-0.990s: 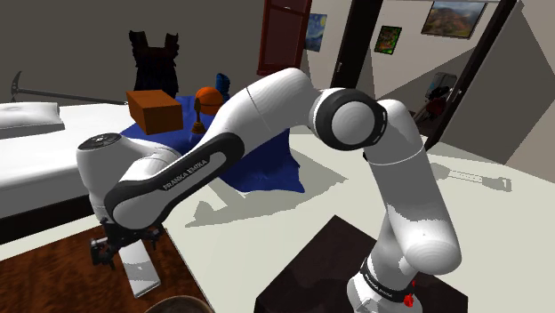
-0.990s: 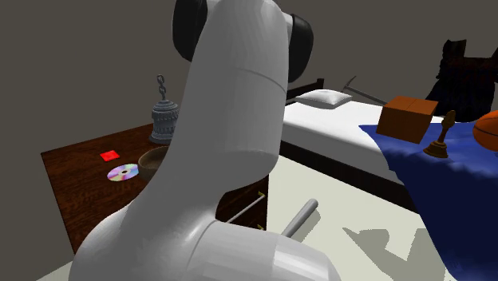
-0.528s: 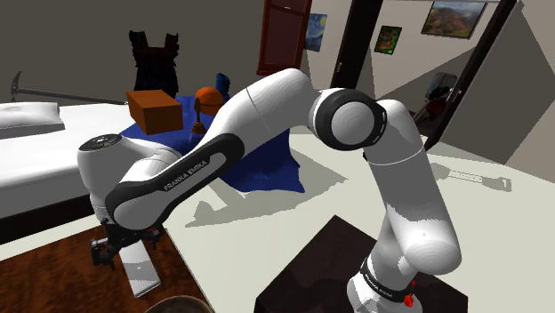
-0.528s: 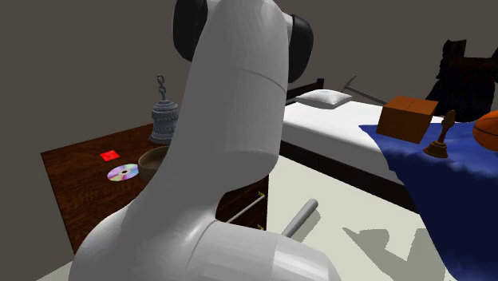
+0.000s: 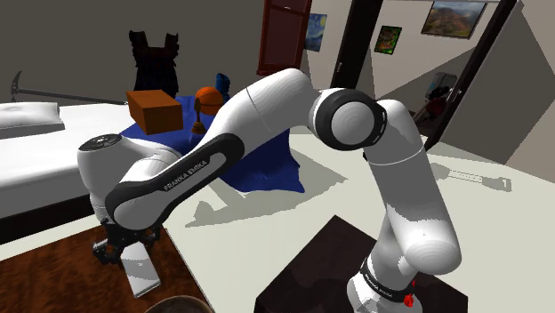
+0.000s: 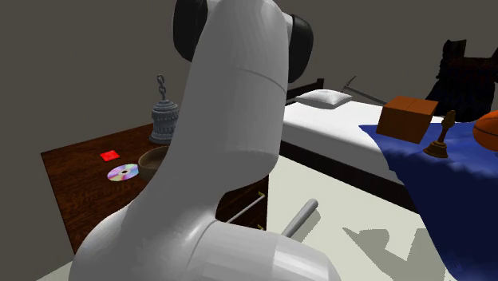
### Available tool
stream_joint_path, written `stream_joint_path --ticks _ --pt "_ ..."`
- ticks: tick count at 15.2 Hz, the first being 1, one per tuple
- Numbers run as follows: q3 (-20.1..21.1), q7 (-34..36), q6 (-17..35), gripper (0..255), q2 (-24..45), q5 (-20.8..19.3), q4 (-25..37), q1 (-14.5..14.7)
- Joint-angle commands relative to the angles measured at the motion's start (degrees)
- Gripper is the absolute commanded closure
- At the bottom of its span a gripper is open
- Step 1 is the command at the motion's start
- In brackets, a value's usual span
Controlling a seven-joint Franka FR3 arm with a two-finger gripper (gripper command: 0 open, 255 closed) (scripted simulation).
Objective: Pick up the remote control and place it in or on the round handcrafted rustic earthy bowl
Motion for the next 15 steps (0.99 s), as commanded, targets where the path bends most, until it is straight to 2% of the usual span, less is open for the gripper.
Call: stream_joint_path --ticks 1,15 --pt "-0.01 0.00 0.00 255 0.00 0.00 0.00 0.00" --pt "1.47 -1.25 -7.22 255 -5.10 2.17 2.35 -0.84"
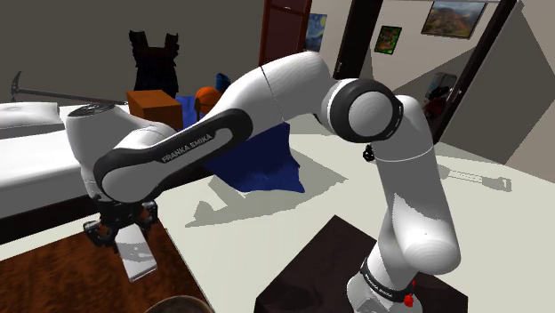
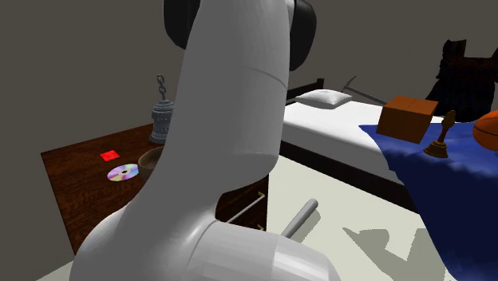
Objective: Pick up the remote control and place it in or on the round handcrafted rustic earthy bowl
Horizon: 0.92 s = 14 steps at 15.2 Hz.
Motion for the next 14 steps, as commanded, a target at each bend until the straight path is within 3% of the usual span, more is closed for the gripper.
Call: stream_joint_path --ticks 1,14 --pt "0.18 -0.18 -1.20 255 -0.63 0.29 0.61 -0.07" --pt "1.12 -1.22 -9.42 255 -4.02 1.94 5.68 -0.28"
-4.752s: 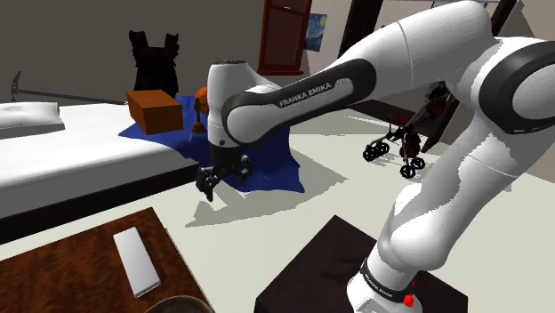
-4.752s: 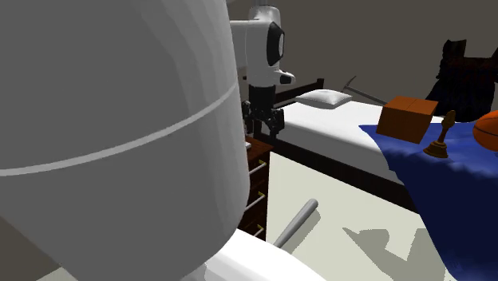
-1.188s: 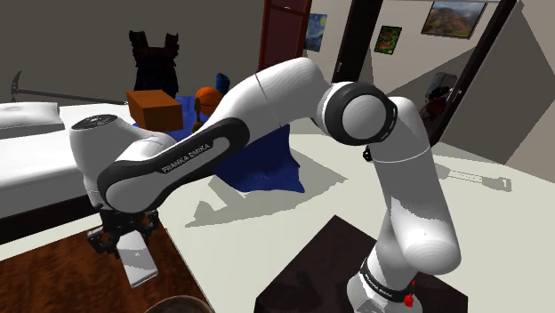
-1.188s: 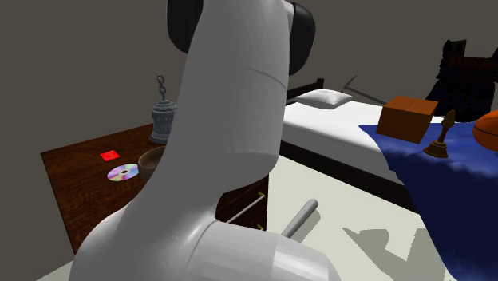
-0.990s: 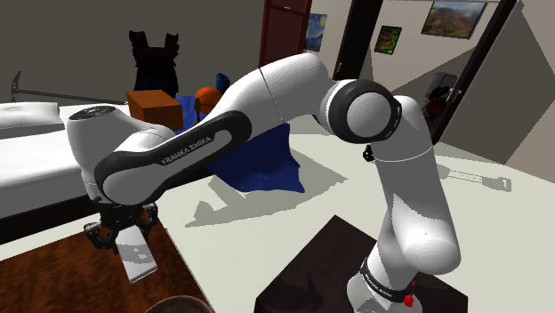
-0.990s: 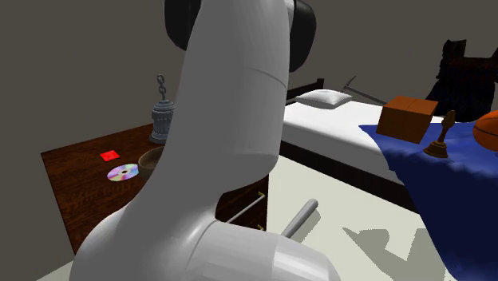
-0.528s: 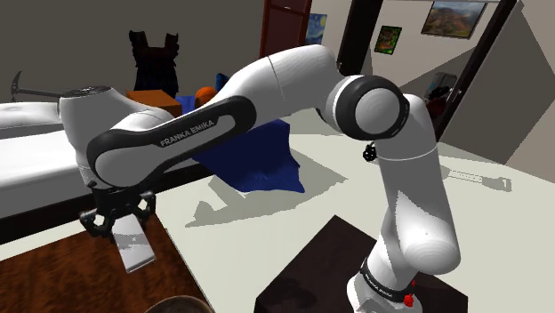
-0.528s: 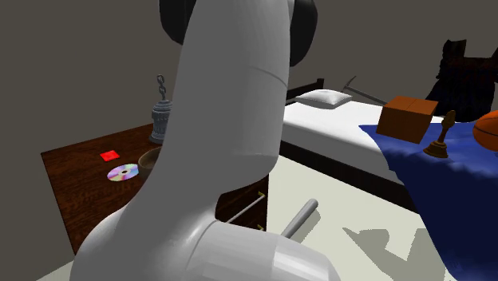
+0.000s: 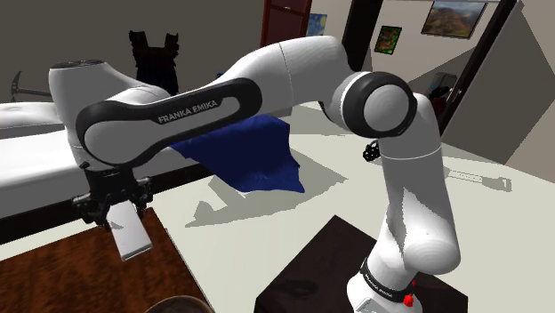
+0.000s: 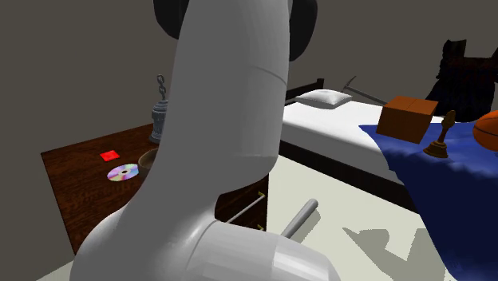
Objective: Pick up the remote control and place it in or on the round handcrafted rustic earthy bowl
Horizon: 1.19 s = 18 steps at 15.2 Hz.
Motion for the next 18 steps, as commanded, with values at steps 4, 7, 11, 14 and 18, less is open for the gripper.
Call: stream_joint_path --ticks 4,7,11,14,18 --pt "0.25 -0.45 -3.32 255 -0.99 0.50 2.43 -0.04" --pt "0.75 0.19 -3.42 255 -3.02 1.10 0.57 -0.01" --pt "2.54 3.02 -0.19 255 -9.67 3.15 -9.03 0.32" --pt "3.93 5.10 1.67 255 -14.13 4.81 -15.02 0.93" --pt "5.87 7.90 3.54 255 -19.53 7.18 -21.74 2.16"
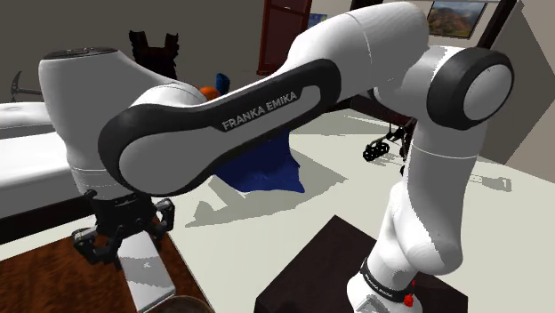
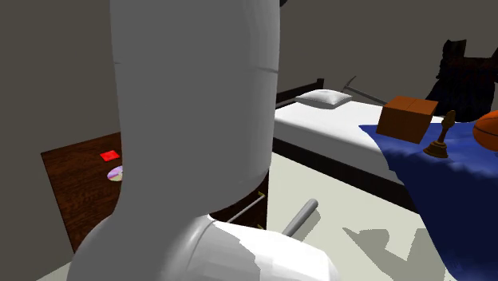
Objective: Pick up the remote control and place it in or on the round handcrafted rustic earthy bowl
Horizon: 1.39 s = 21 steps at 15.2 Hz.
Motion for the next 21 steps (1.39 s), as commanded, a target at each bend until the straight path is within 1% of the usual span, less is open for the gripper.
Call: stream_joint_path --ticks 1,5,9,21 --pt "1.02 1.36 1.03 255 -3.10 1.48 -3.75 0.60" --pt "3.09 4.35 2.19 255 -7.76 3.99 -8.92 2.39" --pt "5.20 7.48 2.87 255 -11.62 6.37 -12.81 4.43" --pt "5.35 9.57 11.77 255 -7.13 3.38 -18.01 4.82"
